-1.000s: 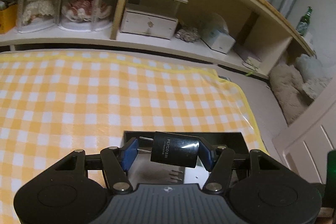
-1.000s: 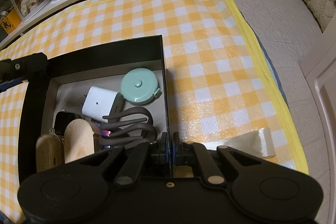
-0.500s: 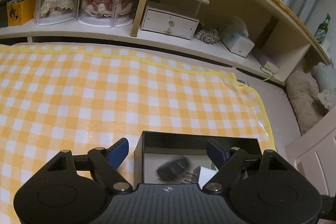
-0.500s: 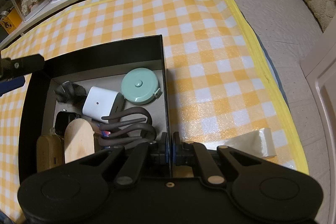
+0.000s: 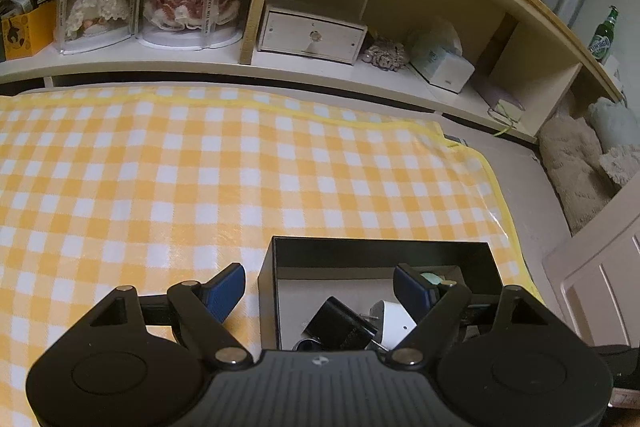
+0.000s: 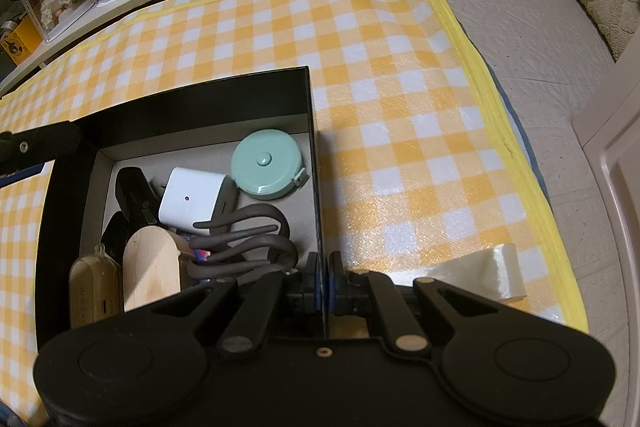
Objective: Organize rigid objects
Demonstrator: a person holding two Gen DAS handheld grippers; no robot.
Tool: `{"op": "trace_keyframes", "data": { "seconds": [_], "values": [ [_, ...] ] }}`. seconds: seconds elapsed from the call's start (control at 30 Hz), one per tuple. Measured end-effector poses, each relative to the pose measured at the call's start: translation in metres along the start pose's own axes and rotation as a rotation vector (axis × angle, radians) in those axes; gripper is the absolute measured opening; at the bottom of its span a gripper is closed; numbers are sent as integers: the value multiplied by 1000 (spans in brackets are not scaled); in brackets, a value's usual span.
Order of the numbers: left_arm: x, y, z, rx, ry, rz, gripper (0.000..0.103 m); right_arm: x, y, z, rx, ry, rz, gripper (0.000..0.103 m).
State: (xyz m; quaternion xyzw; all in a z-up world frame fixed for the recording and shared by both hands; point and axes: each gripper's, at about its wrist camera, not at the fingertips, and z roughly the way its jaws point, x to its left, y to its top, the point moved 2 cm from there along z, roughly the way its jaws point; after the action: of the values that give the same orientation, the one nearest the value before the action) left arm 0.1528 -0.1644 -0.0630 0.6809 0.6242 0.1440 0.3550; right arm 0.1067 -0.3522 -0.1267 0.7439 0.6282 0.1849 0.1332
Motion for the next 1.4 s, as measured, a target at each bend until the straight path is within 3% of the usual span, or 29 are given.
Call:
{"op": "trace_keyframes", "data": {
  "seconds": [0.37,0.73,0.93,1.03,1.2,1.4],
  "values": [
    [-10,-2,-12,11,-17,59,82,0,0,0,0,1,0,5],
    [-17,-7,-45,11,-12,153,101,-2,0,1,0,1,0,4],
    [-11,-15,-66,19,-18,191,103,1,1,-8,-19,-3,-2,5],
    [-6,-18,-76,16,-19,191,103,2,4,-26,-61,0,16,10],
    [0,-20,-89,2,-16,193,103,17,3,-69,-149,4,0,34],
    [7,-21,-107,-19,-15,185,103,29,-11,-115,-224,23,16,50]
  ]
}}
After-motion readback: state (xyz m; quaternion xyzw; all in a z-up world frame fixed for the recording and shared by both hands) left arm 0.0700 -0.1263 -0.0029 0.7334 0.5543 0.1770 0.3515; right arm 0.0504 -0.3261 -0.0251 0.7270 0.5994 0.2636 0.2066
